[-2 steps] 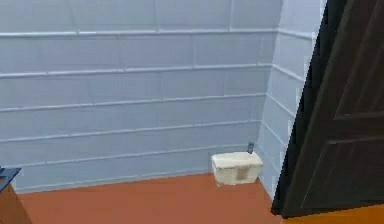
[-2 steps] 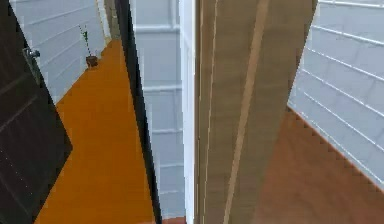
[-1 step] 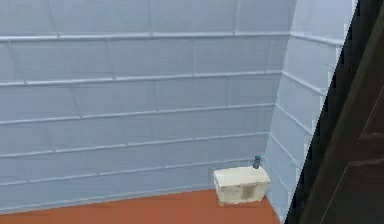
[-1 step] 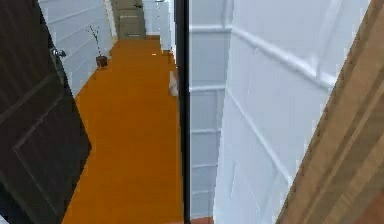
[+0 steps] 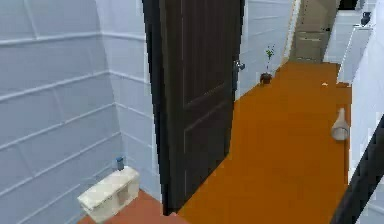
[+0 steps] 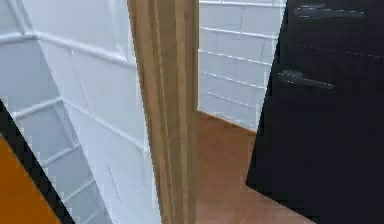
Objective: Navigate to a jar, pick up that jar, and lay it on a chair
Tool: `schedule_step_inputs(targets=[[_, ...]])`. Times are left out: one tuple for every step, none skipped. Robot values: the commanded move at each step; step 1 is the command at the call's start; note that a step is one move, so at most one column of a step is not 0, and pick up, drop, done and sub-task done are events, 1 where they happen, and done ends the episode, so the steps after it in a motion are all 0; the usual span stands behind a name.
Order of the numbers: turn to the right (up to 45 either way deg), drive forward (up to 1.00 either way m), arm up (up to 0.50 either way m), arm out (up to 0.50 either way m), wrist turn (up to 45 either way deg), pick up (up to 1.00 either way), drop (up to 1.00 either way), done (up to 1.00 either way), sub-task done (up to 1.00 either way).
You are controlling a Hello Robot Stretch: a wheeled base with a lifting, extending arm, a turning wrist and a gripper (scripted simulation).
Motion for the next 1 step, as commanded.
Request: schedule_step_inputs(targets=[[0.0,0.75,0.00,0.00,0.0,0.00,0.00,0.00,0.00]])
